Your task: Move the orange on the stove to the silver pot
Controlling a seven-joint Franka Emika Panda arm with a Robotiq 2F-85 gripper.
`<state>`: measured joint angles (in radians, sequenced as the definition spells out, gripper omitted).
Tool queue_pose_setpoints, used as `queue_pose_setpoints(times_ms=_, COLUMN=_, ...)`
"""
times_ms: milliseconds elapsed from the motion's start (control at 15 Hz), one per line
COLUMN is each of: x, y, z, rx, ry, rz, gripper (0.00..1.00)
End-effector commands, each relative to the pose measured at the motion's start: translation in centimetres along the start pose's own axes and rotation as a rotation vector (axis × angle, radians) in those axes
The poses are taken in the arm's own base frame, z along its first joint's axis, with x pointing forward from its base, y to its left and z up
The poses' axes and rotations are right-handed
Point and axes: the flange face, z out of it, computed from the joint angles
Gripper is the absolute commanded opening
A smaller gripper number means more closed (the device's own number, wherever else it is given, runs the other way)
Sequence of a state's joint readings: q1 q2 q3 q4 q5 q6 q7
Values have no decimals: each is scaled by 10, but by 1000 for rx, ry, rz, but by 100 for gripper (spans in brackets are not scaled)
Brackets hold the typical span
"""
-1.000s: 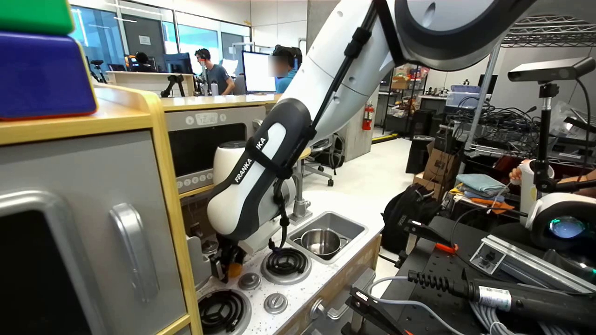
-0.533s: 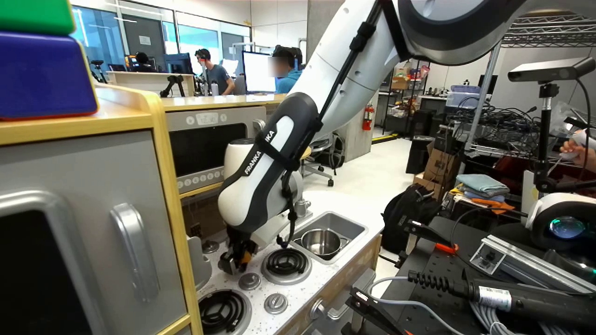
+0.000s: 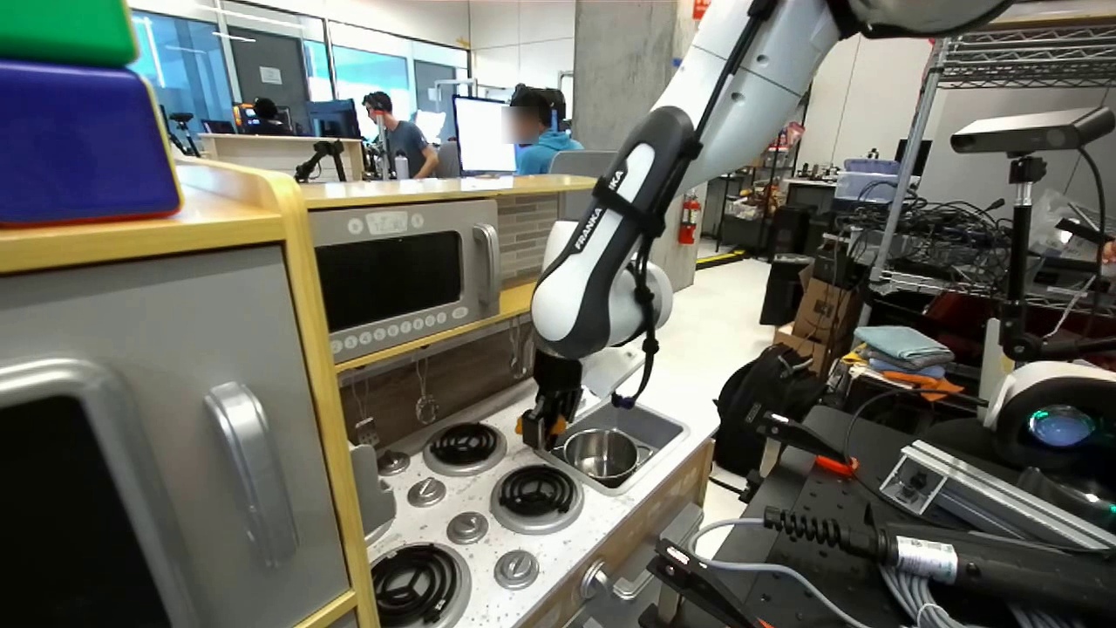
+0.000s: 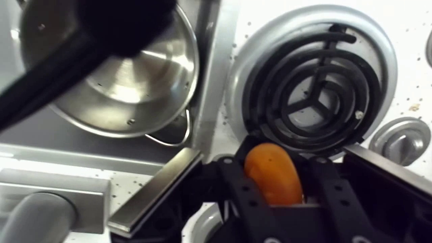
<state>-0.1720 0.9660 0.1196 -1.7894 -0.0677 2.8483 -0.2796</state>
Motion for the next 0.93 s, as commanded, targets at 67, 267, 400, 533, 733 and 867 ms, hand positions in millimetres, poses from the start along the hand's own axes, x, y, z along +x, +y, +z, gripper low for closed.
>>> queue_pose_setpoints(times_ms=67, x=-42, y=29, z=-33, rx=21, ry=-14, rz=80, gripper=2)
queue_pose_setpoints(times_ms=267, x=-50, y=63, z=-23, rx=3, ry=-84, rz=178, gripper=2)
queue_pose_setpoints(times_ms=400, x=-44, y=75, z=-9, rx=-49, ry=-134, rz=216, gripper=2)
queue_pose_setpoints(times_ms=533, x=-35, y=87, z=3, rx=-88, ry=-209, rz=247, gripper=2)
queue_pose_setpoints(times_ms=733, x=-19, y=95, z=23, rx=-149, ry=-280, rz=260, gripper=2)
queue_pose_setpoints(times_ms=867, x=-10, y=94, z=34, rx=-173, ry=-311, rz=262, gripper=2)
